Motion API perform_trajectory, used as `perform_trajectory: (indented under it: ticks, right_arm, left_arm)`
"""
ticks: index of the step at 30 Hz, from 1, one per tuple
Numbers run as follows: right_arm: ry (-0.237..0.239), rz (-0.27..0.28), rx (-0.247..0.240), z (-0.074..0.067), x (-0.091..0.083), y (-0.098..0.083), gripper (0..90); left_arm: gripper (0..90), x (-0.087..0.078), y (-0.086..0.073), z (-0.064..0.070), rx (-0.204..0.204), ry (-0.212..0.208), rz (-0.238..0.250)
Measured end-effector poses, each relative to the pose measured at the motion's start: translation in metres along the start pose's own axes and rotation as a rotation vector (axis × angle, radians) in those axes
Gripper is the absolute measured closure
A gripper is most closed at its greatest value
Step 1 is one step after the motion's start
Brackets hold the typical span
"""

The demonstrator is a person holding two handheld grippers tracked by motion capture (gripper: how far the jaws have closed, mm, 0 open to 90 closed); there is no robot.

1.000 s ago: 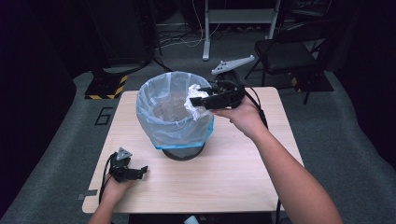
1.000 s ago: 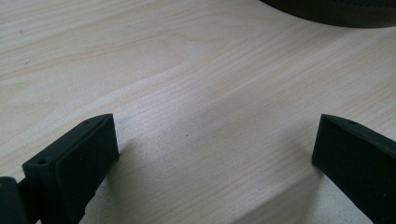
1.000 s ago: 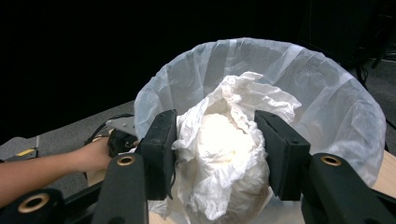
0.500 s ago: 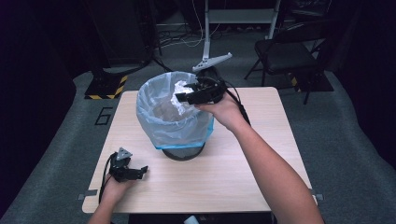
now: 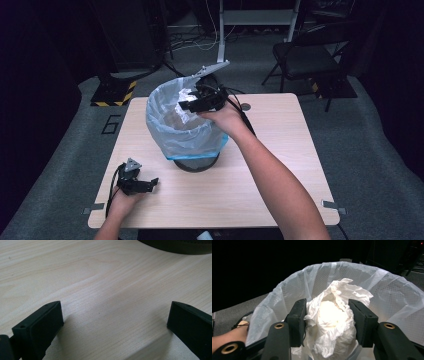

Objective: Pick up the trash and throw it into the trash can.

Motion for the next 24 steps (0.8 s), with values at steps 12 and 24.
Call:
perform_trajectory:
  ticks: [12, 24]
  right_arm:
    - [-0.046, -0.03, 0.038, 0.007, 0.014, -0.004, 26.5]
    - [-0.031, 0.001, 0.011, 0.002, -0.002, -0.01, 27.4]
  left_arm:
    - [0.0, 0.0, 0.0, 0.0, 0.006, -0.002, 0.001]
    - [0.0, 0.0, 0.001, -0.001, 0.011, 0.0, 0.002]
Point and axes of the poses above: each handheld gripper's, and its own axes: x roughly forward along the jaws, y roughly out of its top, z roughly to its right, the point moved 1 cm from there along x, roughly forward along the jaws, and after that the axes turned 4 degrees about x, right-handed, at the moved point
